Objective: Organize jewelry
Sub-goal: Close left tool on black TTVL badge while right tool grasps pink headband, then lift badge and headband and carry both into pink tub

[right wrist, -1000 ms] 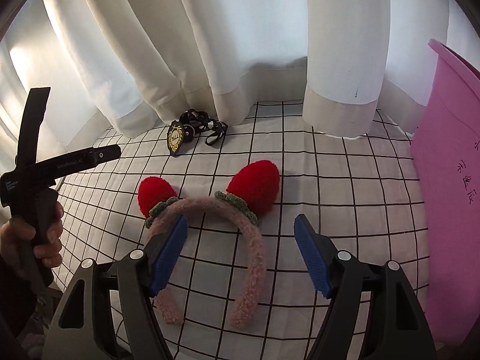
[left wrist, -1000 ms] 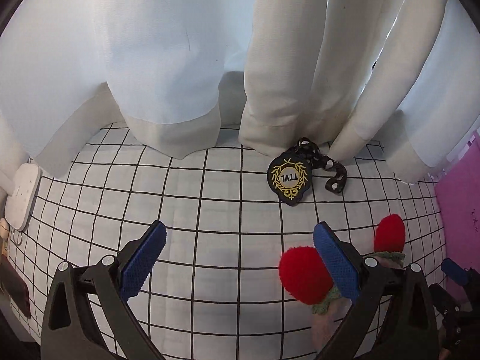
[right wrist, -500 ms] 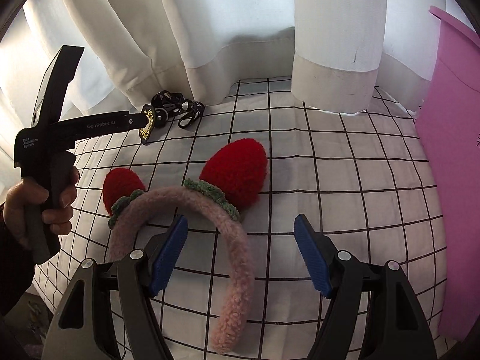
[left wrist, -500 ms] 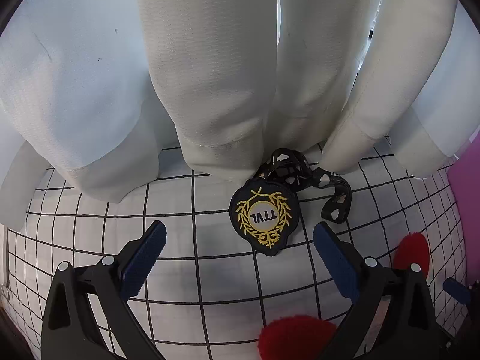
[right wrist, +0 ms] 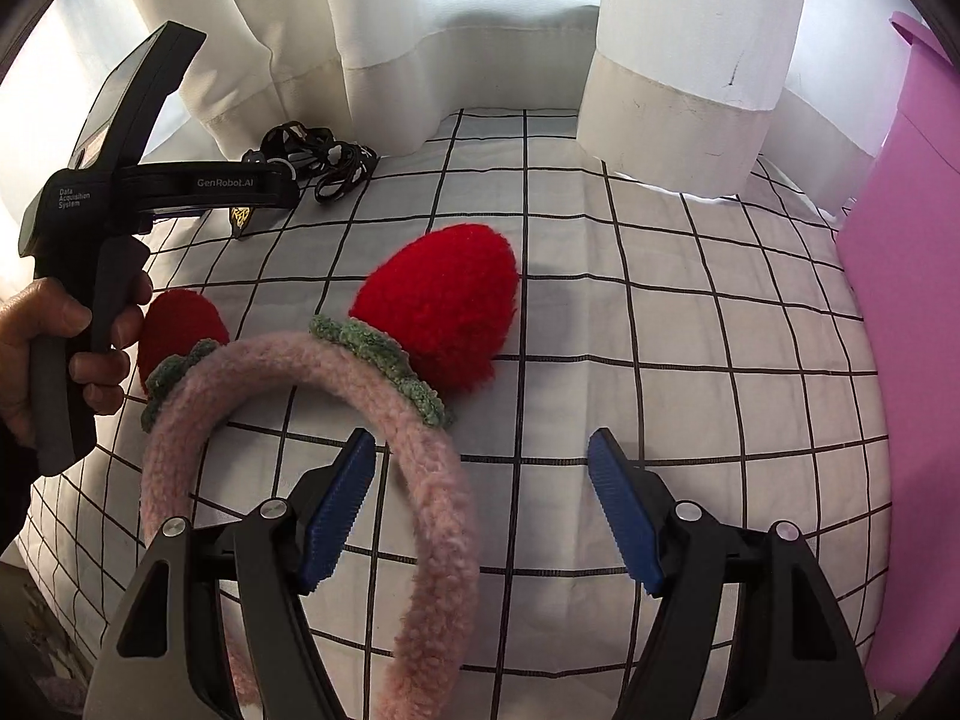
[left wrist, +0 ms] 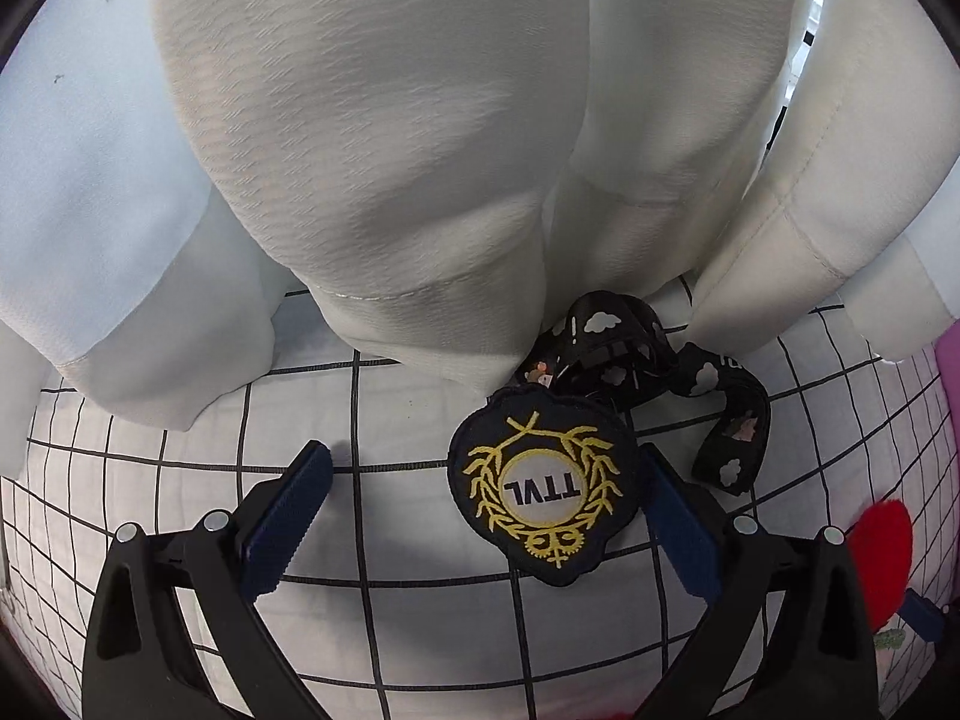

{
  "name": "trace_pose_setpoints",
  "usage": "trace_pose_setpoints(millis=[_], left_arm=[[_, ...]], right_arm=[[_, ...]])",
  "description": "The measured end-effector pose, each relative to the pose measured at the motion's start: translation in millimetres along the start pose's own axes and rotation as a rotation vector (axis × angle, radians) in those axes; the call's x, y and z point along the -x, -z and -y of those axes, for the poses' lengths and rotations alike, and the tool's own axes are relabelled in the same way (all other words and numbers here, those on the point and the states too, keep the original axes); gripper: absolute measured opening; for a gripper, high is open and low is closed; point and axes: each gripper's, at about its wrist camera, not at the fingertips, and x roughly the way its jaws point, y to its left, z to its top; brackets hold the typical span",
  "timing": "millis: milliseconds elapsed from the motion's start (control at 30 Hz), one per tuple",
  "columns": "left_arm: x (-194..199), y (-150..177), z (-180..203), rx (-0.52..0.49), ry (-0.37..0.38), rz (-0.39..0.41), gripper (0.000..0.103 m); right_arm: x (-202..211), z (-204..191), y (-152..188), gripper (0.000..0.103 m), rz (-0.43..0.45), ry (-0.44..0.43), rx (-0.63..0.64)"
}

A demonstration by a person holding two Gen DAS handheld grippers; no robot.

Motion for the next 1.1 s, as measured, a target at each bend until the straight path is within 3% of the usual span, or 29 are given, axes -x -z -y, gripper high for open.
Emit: trace_pose_setpoints(millis=[167, 400, 500, 600, 633, 700, 767, 833, 967, 1100], left_arm=[[-5, -15, 9, -0.003, -0.002, -0.011, 0.098], [-5, -22, 10, -0.011, 0.011, 0.004, 0.093], [-4, -18, 2, -0.015, 0.02, 0.022, 0.074], [-1, -17, 4, -0.028, 0.029, 0.033, 0.057], [1, -16, 4, -0.028, 0.031, 0.035, 0.05], [2, -17, 3, -0.023, 0.035, 0.031, 0.049], [3, -17, 2, -0.021, 0.039, 0.033, 0.043], [4, -15, -1, -0.015, 0.037, 0.03, 0.022], [16, -9, -11, 0.02, 0.065, 0.042, 0.013], [35, -5, -14, 0.018, 0.07, 0.085, 0.012]], right_arm=[[-7, -5, -2, 0.073, 0.005, 0.05, 0.036], [-11, -4, -3, 0.073, 0.012, 0.034, 0.041], [-10, -3, -2, 0.069, 0.017, 0.035, 0.043], [-7, -2, 0, 0.058, 0.027, 0.042, 0.038], [-5, -1, 1, 0.045, 0.033, 0.04, 0.038], [-2, -1, 2, 0.016, 0.029, 0.019, 0.033], [-1, -2, 1, 0.015, 0.03, 0.019, 0.04], [1, -1, 3, 0.013, 0.039, 0.005, 0.034], [10, 2, 9, 0.011, 0.077, -0.023, 0.007], [23, 3, 14, 0.011, 0.116, -0.039, 0.004]])
